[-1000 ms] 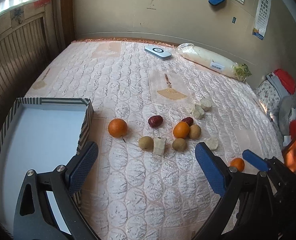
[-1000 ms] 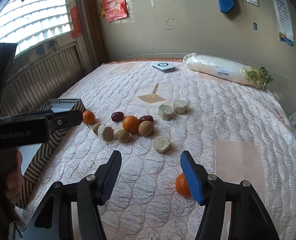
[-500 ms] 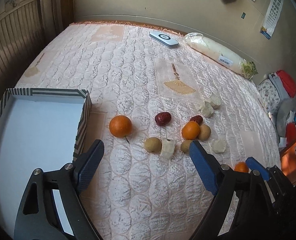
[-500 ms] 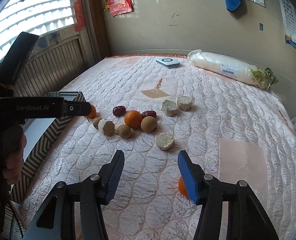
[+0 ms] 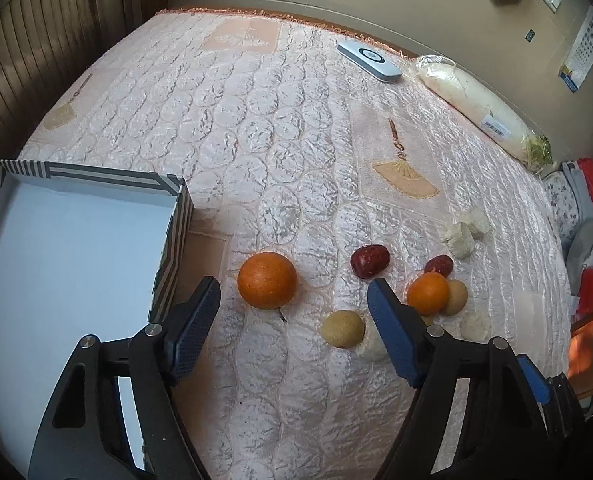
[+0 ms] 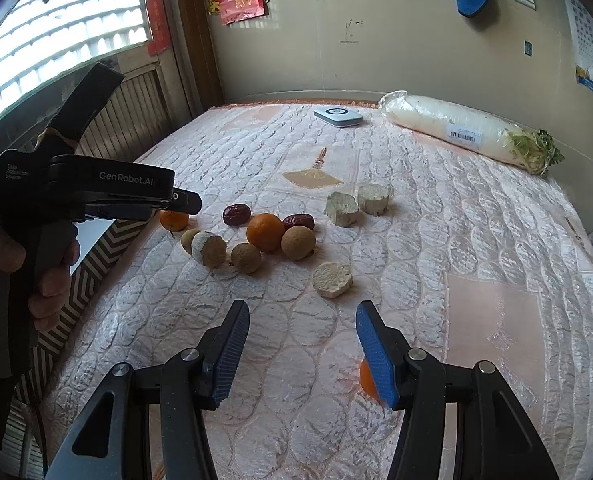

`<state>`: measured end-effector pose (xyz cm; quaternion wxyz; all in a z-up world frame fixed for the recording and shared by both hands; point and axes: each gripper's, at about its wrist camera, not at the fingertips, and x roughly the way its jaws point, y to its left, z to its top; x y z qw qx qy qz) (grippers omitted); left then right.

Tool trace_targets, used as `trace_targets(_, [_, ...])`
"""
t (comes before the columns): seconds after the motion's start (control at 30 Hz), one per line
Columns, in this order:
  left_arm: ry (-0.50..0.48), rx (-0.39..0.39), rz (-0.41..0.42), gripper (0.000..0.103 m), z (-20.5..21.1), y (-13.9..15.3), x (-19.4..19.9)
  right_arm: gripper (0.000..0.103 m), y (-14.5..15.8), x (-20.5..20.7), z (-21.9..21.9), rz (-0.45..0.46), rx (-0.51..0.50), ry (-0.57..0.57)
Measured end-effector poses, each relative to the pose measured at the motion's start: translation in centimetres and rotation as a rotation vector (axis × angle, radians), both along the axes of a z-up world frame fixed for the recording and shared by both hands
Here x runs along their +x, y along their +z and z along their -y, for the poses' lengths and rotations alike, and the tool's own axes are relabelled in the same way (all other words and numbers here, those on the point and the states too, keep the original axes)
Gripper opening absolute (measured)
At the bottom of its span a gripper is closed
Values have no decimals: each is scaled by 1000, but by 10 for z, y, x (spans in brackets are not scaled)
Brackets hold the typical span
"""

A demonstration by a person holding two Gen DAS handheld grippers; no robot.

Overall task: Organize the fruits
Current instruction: 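Grasp an orange with the left tool while the right tool grasps a round pale cake slice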

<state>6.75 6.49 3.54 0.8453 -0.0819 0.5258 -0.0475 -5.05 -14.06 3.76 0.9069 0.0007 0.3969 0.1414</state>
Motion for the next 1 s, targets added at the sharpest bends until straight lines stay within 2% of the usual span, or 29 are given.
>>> trace_targets(0.07, [-2,1,-13,64,0,-4,3,54,-3,4,1,-9,6,-6])
trace_targets(0.13, [1,-10,-31,49,-2,-8,6,54,-6,7,0,-14,3,-7])
trace_targets(0.23, [-1,-36,-43,36,-4,-9,7,54,-10,12,-2,-12,-21,-4])
trace_targets(0.37, [-3,-29,-41,35,-3,-9,7,54,-13,22,-3,10,-45,16])
trace_targets(0.57, [-12,-19,-49,35,1,-13,8,54,-23,44,-7,-17,-87,28])
trace_targets(0.6, [-9,-17,-48,32,1,-13,8,45,-26,48,-6,-22,-90,21])
trace_targets(0.63, [-6,-24,-50,32,0,-13,9,27,-29,52,-5,-37,-90,17])
trace_targets(0.7, [0,-38,-55,32,-3,-13,9,27,-32,57,-3,-45,-75,13])
trace_targets(0.8, [8,-53,-55,31,-7,-12,8,27,-30,54,-6,-35,-106,18])
trace_targets(1.0, [7,-67,-29,31,-15,1,-5,27,-12,36,-5,11,-60,0])
